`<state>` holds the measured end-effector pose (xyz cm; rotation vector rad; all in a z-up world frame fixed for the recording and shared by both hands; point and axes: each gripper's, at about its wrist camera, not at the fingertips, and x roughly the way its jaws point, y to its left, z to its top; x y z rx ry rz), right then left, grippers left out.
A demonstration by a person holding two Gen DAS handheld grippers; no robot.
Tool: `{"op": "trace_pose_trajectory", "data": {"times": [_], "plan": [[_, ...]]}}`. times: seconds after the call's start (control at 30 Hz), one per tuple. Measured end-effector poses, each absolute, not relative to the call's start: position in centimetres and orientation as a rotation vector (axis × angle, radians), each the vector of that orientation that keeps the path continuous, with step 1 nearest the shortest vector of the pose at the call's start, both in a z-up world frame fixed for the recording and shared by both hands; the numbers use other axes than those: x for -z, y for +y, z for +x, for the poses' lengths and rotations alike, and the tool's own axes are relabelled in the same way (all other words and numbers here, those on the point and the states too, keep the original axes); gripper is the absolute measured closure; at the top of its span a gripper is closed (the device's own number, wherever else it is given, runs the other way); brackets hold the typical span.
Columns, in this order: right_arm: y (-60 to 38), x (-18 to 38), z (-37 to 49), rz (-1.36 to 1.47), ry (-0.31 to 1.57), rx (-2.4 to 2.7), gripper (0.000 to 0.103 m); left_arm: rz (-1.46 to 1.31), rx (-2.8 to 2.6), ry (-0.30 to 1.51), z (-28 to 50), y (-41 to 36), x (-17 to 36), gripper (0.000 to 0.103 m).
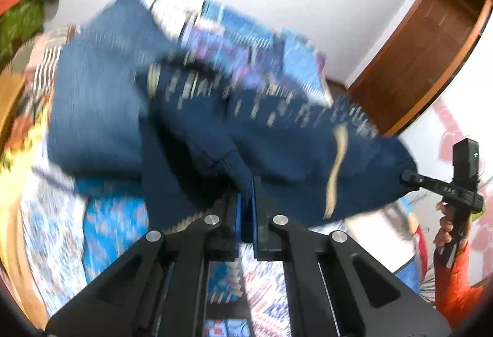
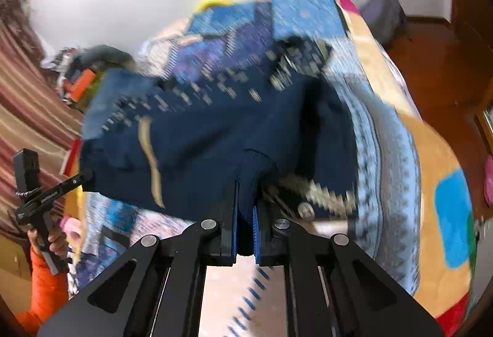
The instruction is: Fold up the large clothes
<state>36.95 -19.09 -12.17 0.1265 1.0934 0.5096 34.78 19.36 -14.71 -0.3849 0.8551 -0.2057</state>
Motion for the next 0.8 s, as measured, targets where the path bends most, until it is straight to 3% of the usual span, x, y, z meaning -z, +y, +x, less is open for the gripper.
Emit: {"op": "trace_pose_trajectory", "data": {"times": [0.3,0.53,0.63,0.7,0.77,0.8], "plan": [[-15.7,8.5,46.4,0.066,0.986,-0.388,0.097,-0.355,0.129,0.775,43.9,20.5,9.4,0.1],[-15.8,12.9,51.4,0.044,1.05,-0.329,0.096,-0.251,-0.042,0.88,49.1,21.6,13.6,0.098],[-16.1,14.1,51.3,0.013,1.085,-0.301,0.09,-0.189,-0.068,0.911,49.6,21.0,14.8,0.094],[-16.3,13.9,50.9,-0.011,1.076,-0.277,0.082,-0.166,-0.059,0.905,49.1,20.4,14.6,0.087],[-16.5,13.1,50.4,-0.037,1.052,-0.24,0.058,-0.15,-0.043,0.895,48.9,20.0,14.2,0.061],[-16.6,12.5,50.2,-0.041,1.035,-0.227,0.054,-0.135,-0.045,0.877,48.6,19.7,13.6,0.053]]}}
